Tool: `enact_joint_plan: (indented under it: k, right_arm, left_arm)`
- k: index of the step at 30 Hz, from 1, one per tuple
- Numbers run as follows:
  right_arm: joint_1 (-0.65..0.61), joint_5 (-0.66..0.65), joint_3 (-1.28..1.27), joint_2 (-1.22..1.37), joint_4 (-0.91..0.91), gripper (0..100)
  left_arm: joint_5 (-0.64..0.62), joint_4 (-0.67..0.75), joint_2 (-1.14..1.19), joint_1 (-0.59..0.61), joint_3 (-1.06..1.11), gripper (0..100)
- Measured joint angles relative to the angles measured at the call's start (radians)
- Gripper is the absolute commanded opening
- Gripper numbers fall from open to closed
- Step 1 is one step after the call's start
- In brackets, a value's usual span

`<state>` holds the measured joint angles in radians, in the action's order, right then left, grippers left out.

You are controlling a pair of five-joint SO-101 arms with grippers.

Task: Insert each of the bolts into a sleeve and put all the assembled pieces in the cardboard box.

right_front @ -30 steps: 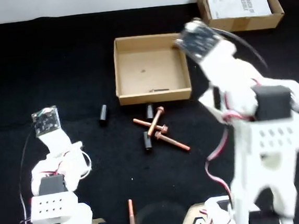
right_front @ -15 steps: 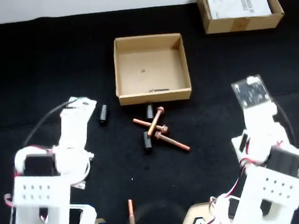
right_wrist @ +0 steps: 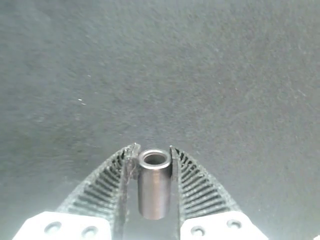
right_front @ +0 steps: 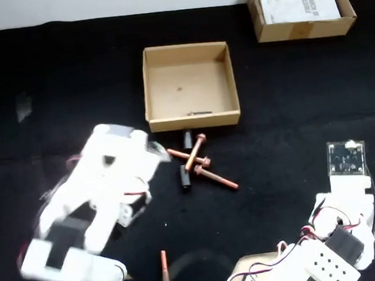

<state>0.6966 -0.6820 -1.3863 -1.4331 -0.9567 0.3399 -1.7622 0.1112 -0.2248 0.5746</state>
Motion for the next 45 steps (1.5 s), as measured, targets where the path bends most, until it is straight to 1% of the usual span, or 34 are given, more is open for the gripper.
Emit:
enact_joint_plan:
  k: [3,6,10,17,21,26,31,36,39,41,43,45]
  right_arm:
    - [0.02,-0.009,-0.034,-0.002,0.049,0.8]
    - [0.021,-0.009,-0.074,-0.002,0.094,0.8]
    - [0.021,-0.009,-0.117,-0.002,0.15,0.8]
    - [0.021,-0.009,-0.137,-0.002,0.21,0.8]
    - [0.021,-0.009,-0.137,-0.002,0.21,0.8]
    - [0.021,0.012,-0.137,-0.002,0.21,0.8]
    - [0.021,0.017,-0.137,-0.002,0.21,0.8]
    - [0.021,0.017,-0.137,-0.002,0.235,0.8]
    - [0.021,0.017,-0.137,-0.002,0.241,0.8]
    - [0.008,0.017,-0.137,-0.002,0.241,0.8]
    - [-0.009,0.017,-0.137,-0.002,0.241,0.8]
    - [-0.034,0.017,-0.137,-0.002,0.241,0.8]
  left_arm:
    - [0.078,0.0,0.195,-0.094,-0.069,1]
    - [0.143,0.0,0.305,-0.193,-0.106,1]
    - [0.216,0.0,0.324,-0.333,-0.109,1]
    - [0.235,0.0,0.331,-0.56,-0.109,1]
    - [0.235,0.0,0.333,-0.626,-0.193,1]
    - [0.235,0.0,0.333,-0.623,-0.419,1]
    - [0.235,0.0,0.336,-0.549,-0.606,1]
    - [0.235,0.0,0.336,-0.44,-0.612,1]
    - [0.232,0.005,0.336,-0.427,-0.542,1]
    - [0.18,0.048,0.336,-0.431,-0.505,1]
    - [0.052,0.123,0.336,-0.407,-0.497,1]
    - [-0.092,0.233,0.336,-0.368,-0.496,1]
